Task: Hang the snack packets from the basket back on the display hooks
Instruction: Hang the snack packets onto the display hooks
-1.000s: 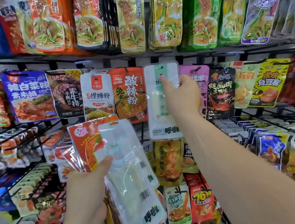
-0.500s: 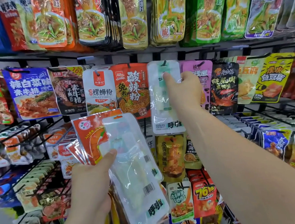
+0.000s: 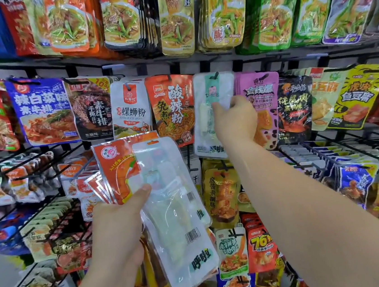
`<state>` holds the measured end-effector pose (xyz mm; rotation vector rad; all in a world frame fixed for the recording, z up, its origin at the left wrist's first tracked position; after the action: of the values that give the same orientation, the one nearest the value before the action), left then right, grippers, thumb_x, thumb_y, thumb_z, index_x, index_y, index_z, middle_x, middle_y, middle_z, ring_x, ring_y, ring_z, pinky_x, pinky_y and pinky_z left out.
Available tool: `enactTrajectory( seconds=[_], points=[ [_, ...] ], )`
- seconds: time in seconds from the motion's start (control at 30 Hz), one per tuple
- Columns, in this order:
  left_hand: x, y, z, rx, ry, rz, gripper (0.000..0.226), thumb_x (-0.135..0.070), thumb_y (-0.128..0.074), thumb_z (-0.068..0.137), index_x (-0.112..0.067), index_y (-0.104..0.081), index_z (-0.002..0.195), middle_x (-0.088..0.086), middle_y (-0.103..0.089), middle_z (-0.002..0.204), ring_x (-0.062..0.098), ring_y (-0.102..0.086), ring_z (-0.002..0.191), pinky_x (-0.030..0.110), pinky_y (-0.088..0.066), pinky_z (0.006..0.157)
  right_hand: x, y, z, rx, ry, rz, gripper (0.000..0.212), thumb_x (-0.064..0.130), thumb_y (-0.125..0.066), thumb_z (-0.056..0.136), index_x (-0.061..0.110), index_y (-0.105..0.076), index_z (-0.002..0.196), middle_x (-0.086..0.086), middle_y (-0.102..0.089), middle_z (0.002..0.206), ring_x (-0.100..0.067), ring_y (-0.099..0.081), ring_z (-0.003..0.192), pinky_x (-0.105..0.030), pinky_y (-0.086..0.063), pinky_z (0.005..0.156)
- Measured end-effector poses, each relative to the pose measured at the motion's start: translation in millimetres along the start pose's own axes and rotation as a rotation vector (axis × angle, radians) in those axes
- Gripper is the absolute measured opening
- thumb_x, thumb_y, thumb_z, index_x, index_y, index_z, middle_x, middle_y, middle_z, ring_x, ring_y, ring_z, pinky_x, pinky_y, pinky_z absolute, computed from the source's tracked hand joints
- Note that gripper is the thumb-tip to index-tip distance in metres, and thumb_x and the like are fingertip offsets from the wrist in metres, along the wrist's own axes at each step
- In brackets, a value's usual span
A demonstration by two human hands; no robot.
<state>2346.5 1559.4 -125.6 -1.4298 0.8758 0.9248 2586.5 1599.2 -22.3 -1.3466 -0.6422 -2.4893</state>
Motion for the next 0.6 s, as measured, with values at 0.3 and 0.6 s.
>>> enactTrajectory(
  seconds=[0.3,0.6],
  points=[
    [-13.6,-11.7,-31.7,0.033,-0.038,0.043,0.054,-0.008,-0.081,0.086,-0.013,-0.034,0.061,-0.016,-0.033,0.038,0.001,-0.032,0.031,0.010,-0.035,0.042,-17.9,47.4,-90.2,0.088,-0.005,0.280,0.047,0.034,-0.068,0.098,0.024,-0.054,0.142,0.012,-0.058,0.129,-0.003,-0.058,0.113,-0.017,-0.044,0.087],
    [1.8,-18.4,-37.3,0.045,0.020,0.057,0.011,-0.007,-0.082,0.085,-0.002,-0.078,0.095,0.011,-0.080,0.085,0.026,-0.078,0.071,0.029,-0.059,0.054,-39.4,49.7,-146.8,0.467,-0.062,0.128,0.047,0.050,-0.094,0.063,0.028,-0.063,0.091,0.010,-0.072,0.086,-0.007,-0.070,0.076,-0.033,-0.060,0.068]
  ],
)
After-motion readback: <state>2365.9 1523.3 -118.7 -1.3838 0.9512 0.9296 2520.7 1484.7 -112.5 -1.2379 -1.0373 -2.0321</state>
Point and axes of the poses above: each hand's wrist, its own z-axis towards the middle knuckle, its own y-axis out of the back of the hand, x = y × z, the point moved 1 cm from there along z, towards the middle knuckle
